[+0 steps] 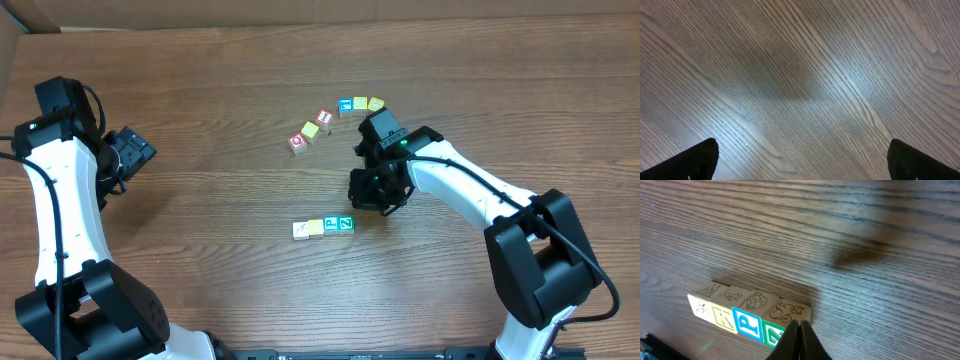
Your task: Flip 4 blocks
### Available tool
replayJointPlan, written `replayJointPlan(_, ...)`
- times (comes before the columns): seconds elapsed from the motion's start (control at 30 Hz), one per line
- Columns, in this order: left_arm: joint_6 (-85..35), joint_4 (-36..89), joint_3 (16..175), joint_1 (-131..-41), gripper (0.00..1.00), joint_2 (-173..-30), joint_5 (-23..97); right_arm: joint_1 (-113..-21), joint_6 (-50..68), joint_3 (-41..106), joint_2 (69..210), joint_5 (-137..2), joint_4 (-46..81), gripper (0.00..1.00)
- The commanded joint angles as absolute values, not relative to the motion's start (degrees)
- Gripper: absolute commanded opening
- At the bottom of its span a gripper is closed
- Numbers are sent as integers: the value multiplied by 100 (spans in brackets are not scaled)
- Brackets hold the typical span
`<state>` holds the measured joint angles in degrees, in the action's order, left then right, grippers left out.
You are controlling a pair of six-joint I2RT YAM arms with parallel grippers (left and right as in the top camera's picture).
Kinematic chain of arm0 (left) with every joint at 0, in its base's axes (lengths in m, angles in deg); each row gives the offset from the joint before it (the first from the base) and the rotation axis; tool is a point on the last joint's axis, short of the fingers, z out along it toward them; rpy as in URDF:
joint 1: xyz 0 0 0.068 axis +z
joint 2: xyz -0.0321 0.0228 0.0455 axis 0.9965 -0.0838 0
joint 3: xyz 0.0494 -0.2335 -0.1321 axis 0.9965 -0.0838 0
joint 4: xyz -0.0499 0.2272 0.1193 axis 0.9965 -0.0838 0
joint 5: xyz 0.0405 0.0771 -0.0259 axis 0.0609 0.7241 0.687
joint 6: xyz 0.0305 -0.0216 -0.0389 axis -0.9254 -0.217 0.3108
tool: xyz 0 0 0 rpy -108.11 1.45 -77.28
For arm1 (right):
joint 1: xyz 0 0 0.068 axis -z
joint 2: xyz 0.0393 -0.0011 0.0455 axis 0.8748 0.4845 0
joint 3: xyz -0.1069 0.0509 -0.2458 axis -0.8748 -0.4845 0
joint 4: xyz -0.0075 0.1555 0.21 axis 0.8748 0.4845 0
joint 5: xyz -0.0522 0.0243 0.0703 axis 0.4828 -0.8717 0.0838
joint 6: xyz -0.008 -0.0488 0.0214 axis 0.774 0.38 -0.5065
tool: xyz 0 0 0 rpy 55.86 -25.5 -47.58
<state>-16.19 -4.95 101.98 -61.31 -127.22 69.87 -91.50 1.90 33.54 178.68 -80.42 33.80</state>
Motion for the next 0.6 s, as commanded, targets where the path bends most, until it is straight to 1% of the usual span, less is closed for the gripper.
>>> replayJointPlan(0.0, -1582, -489, 10249, -6131, 100, -12689, 6998, -9026, 192, 3489, 17763, -7996, 3367, 4)
replayJointPlan(0.27, -1531, -412, 10249, -6131, 100, -12689, 6996, -8927, 194, 3489, 17763, -7940, 3491, 5)
replayJointPlan(0.3, -1468, -224, 10249, -6131, 100, -12689, 6996, -8927, 194, 3487, 17763, -7913, 3480, 6)
replayJointPlan(0.43, -1431, 576, 10249, -6131, 99, -12689, 6994, -8927, 192, 3489, 17763, -7636, 3441, 6)
replayJointPlan(0.53, -1385, 864, 10249, -6131, 100, -12689, 6933, -8927, 194, 3487, 17763, -7574, 3445, 6)
replayJointPlan(0.57, -1256, 925, 10249, -6131, 100, -12689, 6692, -8927, 194, 3487, 17763, -7577, 3448, 6)
